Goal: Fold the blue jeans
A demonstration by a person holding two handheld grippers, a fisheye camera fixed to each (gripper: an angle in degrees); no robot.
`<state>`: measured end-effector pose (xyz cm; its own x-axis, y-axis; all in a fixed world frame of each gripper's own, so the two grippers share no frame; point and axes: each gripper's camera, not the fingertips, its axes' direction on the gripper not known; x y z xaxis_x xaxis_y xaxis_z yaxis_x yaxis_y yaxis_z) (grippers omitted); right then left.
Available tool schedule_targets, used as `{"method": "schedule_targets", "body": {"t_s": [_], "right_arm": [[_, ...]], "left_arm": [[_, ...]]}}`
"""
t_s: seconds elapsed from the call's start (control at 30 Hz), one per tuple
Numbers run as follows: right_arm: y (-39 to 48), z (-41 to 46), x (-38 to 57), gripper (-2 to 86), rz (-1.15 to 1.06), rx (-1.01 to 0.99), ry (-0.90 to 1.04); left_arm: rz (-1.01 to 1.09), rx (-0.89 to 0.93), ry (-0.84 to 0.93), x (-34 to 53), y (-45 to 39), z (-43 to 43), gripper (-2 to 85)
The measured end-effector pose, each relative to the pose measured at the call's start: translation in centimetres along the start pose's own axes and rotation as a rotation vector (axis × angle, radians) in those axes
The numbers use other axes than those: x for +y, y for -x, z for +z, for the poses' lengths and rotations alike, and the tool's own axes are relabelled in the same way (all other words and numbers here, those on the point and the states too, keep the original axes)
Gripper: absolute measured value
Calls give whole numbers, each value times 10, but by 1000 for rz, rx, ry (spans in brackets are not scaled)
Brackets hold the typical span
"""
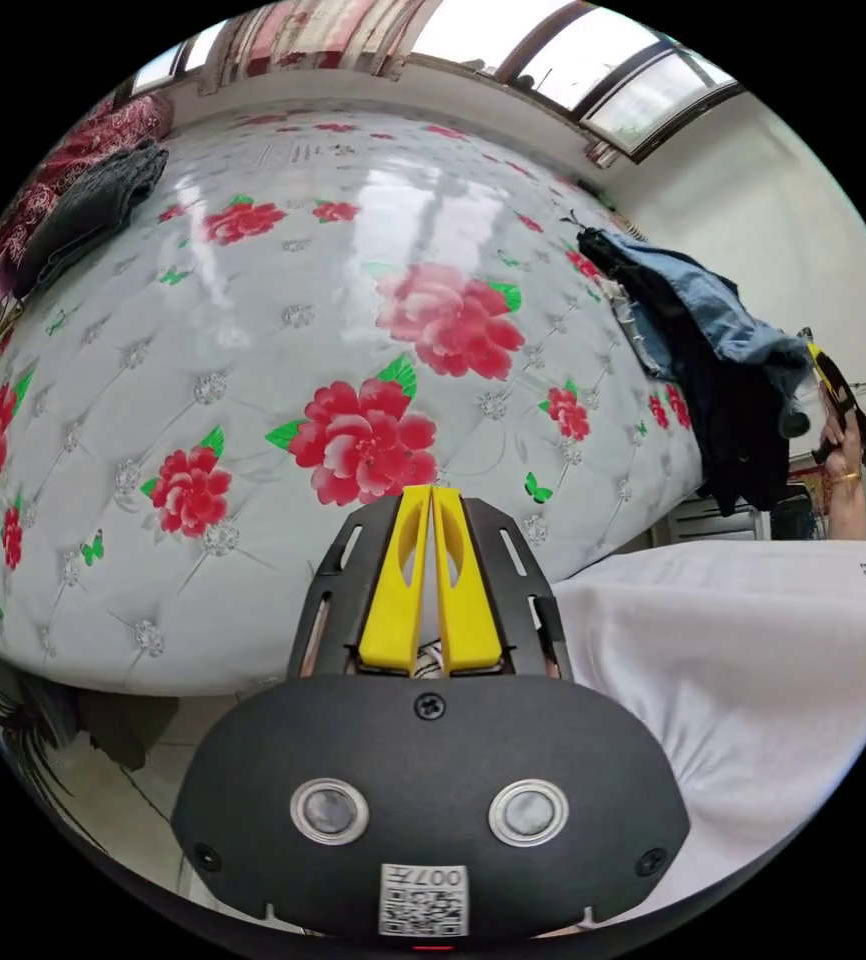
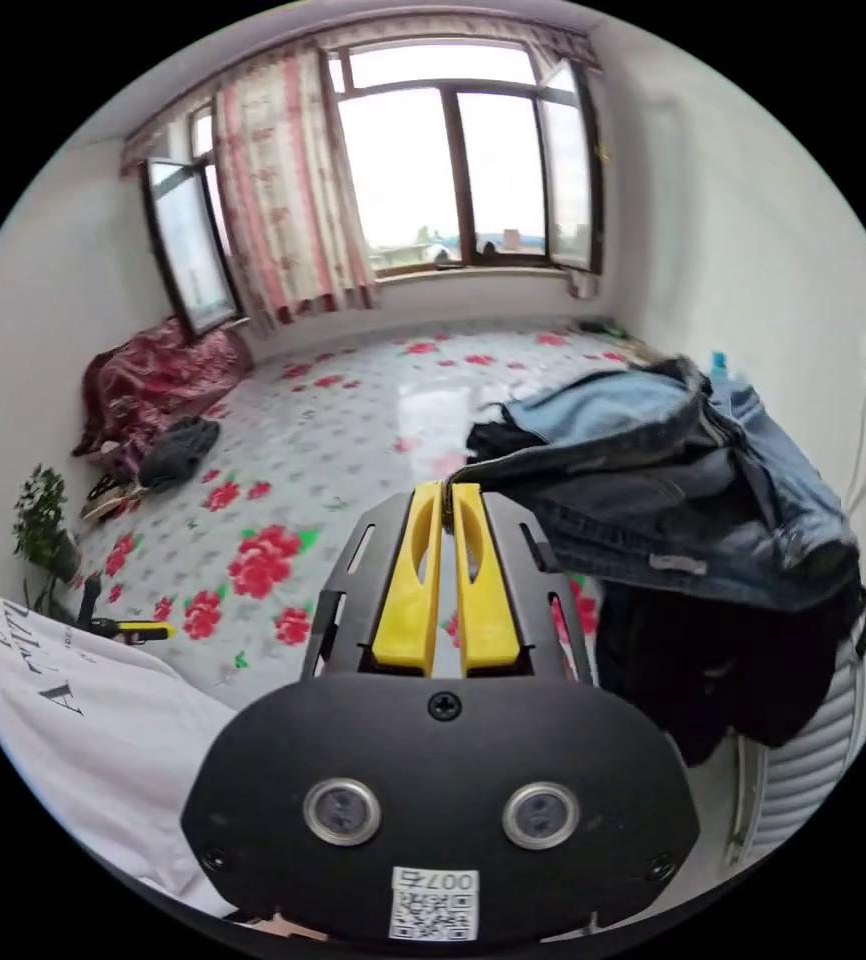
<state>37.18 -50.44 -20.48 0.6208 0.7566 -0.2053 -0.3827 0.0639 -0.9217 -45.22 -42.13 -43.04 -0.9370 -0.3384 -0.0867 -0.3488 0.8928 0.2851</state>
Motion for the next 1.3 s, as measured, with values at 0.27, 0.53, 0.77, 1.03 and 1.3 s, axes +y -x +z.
{"method": "schedule_targets", "body": {"t_s": [0.27,0.53,0.77,1.03,1.3], "right_arm": [[206,54,-18,0,-358,-334,52],[455,140,23,18,-640,-1153,409],[502,187,32,34,-695,-1118,451],[394,293,33,60,-327,-427,501],[361,407,33,73,-302,-36,700]], "left_arm": [[11,25,-179,28,54,-63,-10],[-157,-86,-312,96,133,-108,-2],[-360,-170,-267,144,215,-136,11],[-471,20,-284,189,284,-166,78],[-312,299,-399,160,316,-189,134]]}}
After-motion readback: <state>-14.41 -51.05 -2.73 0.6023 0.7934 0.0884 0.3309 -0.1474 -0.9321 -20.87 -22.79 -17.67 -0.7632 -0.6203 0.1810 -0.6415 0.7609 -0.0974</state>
